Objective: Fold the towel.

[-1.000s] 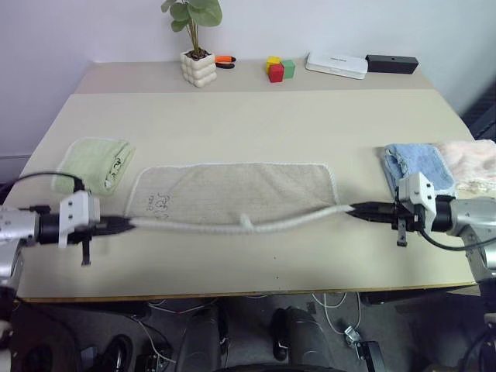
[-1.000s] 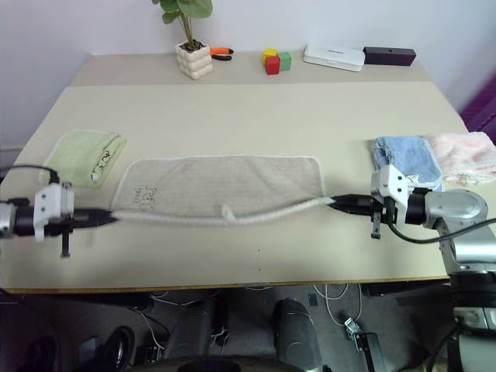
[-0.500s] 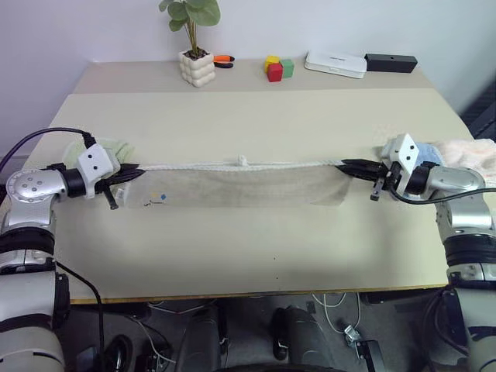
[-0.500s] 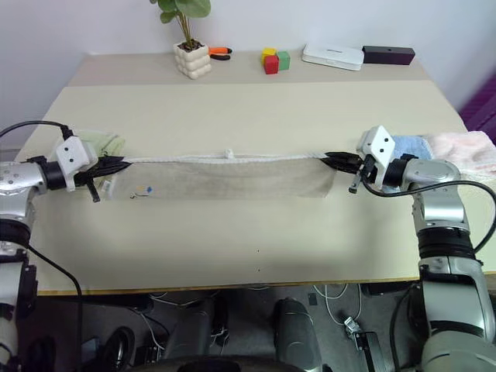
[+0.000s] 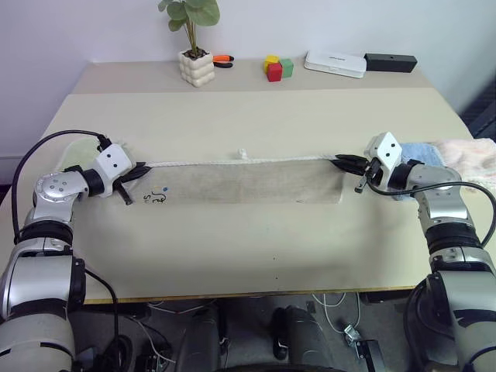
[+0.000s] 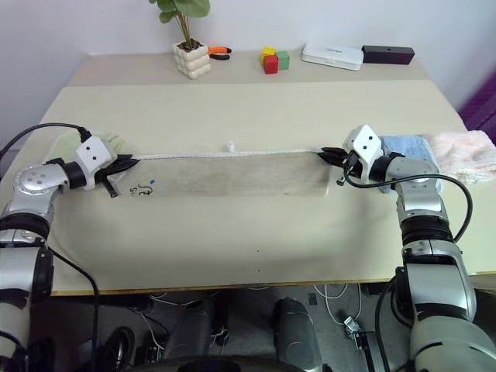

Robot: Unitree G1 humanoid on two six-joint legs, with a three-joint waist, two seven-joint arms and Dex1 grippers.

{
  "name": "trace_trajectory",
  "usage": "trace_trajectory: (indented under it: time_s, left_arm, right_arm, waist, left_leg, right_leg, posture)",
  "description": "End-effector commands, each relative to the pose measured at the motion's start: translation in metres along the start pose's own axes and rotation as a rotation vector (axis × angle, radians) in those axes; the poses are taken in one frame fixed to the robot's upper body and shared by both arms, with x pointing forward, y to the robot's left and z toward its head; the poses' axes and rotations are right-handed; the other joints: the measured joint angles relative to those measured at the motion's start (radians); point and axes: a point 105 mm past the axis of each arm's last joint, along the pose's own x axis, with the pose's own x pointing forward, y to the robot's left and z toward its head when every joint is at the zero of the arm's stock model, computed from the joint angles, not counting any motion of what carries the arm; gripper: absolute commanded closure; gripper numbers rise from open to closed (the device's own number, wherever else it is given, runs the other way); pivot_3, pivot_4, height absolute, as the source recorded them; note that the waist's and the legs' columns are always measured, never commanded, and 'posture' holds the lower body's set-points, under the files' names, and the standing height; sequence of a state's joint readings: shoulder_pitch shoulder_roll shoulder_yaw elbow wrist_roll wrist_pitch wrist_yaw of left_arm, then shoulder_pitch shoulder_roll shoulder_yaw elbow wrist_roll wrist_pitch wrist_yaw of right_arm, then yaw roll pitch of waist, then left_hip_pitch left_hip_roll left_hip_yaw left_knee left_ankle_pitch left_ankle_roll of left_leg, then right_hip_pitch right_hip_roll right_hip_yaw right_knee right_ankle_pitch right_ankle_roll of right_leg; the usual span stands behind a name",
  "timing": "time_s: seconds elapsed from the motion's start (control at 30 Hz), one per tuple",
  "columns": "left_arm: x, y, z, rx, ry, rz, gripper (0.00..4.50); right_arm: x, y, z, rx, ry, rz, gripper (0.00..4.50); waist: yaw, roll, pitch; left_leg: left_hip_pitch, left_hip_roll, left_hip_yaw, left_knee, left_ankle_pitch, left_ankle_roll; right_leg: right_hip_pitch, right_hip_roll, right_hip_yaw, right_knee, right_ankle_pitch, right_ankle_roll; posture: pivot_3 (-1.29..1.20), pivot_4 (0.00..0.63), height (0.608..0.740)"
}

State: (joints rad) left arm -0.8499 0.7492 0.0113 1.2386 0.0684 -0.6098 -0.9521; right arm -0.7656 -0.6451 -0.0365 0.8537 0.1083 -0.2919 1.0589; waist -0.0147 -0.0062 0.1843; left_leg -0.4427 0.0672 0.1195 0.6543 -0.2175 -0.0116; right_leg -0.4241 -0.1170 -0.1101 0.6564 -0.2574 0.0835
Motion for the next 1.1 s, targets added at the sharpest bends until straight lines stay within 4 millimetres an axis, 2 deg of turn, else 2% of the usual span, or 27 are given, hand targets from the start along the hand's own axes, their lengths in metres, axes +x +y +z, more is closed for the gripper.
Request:
trace_trajectory:
  time_s: [0.03, 0.23, 0.43, 0.47, 0.53, 0.57, 0.77, 0.8, 0.87, 0.9, 0.97, 1.0, 1.1]
  left_arm:
    - [0.002, 0.008, 0.004, -0.003, 0.004, 0.038, 4.5]
    - [0.006, 0.006, -0.001, -0.041, 0.022, 0.055, 4.5]
    - [0.011, 0.002, -0.008, -0.152, 0.041, 0.055, 4.5]
    - [0.012, 0.002, -0.009, -0.164, 0.051, 0.064, 4.21]
    - [0.012, 0.001, -0.01, -0.194, 0.047, 0.052, 3.54]
    - [0.012, 0.001, -0.01, -0.186, 0.045, 0.053, 3.06]
    - [0.01, 0.016, 0.001, -0.221, -0.02, 0.135, 0.08]
    - [0.009, 0.021, 0.007, -0.235, -0.053, 0.15, 0.0]
    - [0.009, 0.033, 0.023, -0.318, -0.145, 0.171, 0.0]
    - [0.008, 0.038, 0.033, -0.348, -0.206, 0.179, 0.25]
    - [0.007, 0.043, 0.046, -0.372, -0.278, 0.182, 1.02]
    - [0.01, 0.046, 0.061, -0.43, -0.365, 0.197, 1.53]
    - [0.02, 0.041, 0.089, -0.523, -0.495, 0.21, 3.04]
  right_arm:
    - [0.006, -0.007, 0.006, -0.036, -0.006, -0.031, 4.44]
    - [0.011, -0.006, -0.003, -0.032, 0.025, -0.054, 4.44]
    - [0.012, -0.004, -0.013, -0.009, 0.066, -0.057, 4.44]
    - [0.012, -0.004, -0.014, -0.011, 0.072, -0.063, 4.49]
    - [0.012, -0.005, -0.015, 0.009, 0.072, -0.062, 3.91]
    - [0.012, -0.007, -0.015, 0.007, 0.074, -0.073, 3.59]
    - [0.007, -0.02, -0.011, 0.0, 0.075, -0.156, 0.55]
    - [0.006, -0.023, -0.008, 0.013, 0.066, -0.167, 0.1]
    - [0.004, -0.032, 0.004, 0.035, 0.012, -0.211, 0.1]
    - [0.003, -0.037, 0.014, 0.045, -0.031, -0.246, 0.25]
    - [0.004, -0.041, 0.026, 0.064, -0.082, -0.288, 1.07]
    - [0.009, -0.04, 0.039, 0.107, -0.15, -0.326, 1.55]
    - [0.021, -0.028, 0.059, 0.19, -0.245, -0.388, 3.1]
  waist:
    - [0.0, 0.0, 0.0]
    - [0.0, 0.0, 0.0]
    - [0.0, 0.0, 0.0]
    - [0.0, 0.0, 0.0]
    - [0.0, 0.0, 0.0]
    - [-0.001, 0.0, 0.0]
    - [0.001, 0.0, 0.0]
    - [0.001, 0.0, 0.0]
    - [0.001, 0.0, 0.0]
    - [0.001, 0.0, 0.0]
    - [0.001, 0.0, 0.0]
    - [0.0, 0.0, 0.0]
    - [0.0, 0.0, 0.0]
  left_leg:
    - [0.0, 0.0, 0.0, 0.0, 0.0, 0.0]
    - [0.0, 0.0, 0.0, 0.0, 0.0, 0.0]
    - [0.0, 0.0, 0.0, 0.0, 0.0, 0.0]
    - [0.0, 0.0, 0.0, 0.0, 0.0, 0.0]
    - [0.0, 0.0, 0.0, 0.0, 0.0, -0.001]
    - [0.0, 0.0, 0.0, 0.0, 0.0, 0.0]
    - [0.0, 0.0, 0.0, 0.001, 0.0, -0.001]
    - [0.0, 0.0, 0.0, 0.001, 0.0, -0.001]
    - [0.0, 0.0, 0.0, 0.001, 0.0, -0.001]
    - [0.0, 0.0, 0.0, 0.001, 0.0, -0.001]
    - [-0.001, 0.0, 0.0, 0.002, 0.0, -0.001]
    - [-0.001, 0.0, -0.001, 0.003, 0.0, -0.001]
    - [-0.001, 0.0, -0.003, 0.006, 0.0, -0.001]
  right_leg:
    - [0.0, 0.0, 0.0, 0.0, 0.0, 0.0]
    - [0.0, 0.0, 0.0, 0.0, 0.0, 0.0]
    - [0.0, 0.0, 0.0, 0.001, 0.0, 0.0]
    - [0.0, 0.0, 0.0, 0.001, 0.0, 0.0]
    - [0.0, 0.0, 0.0, 0.001, 0.0, 0.0]
    - [0.0, 0.0, 0.0, 0.001, 0.0, 0.0]
    - [0.0, 0.0, 0.0, 0.001, 0.0, 0.0]
    - [0.0, 0.0, 0.0, 0.001, 0.0, 0.0]
    - [0.0, 0.0, 0.0, 0.002, 0.0, 0.0]
    - [0.0, 0.0, 0.0, 0.002, 0.0, 0.0]
    - [0.0, 0.0, 0.0, 0.003, 0.0, 0.0]
    - [0.0, 0.0, 0.0, 0.003, 0.0, 0.0]
    - [0.0, 0.0, 0.0, 0.006, 0.0, 0.0]
  posture:
    - [0.0, 0.15, 0.74]
    - [0.0, 0.15, 0.74]
    - [0.0, 0.15, 0.74]
    - [0.0, 0.15, 0.74]
    - [0.0, 0.15, 0.74]
    - [0.0, 0.15, 0.74]
    - [0.0, 0.15, 0.74]
    - [0.0, 0.15, 0.74]
    - [0.0, 0.15, 0.74]
    - [0.0, 0.15, 0.74]
    - [0.0, 0.15, 0.74]
    - [0.0, 0.15, 0.74]
    - [0.0, 0.15, 0.74]
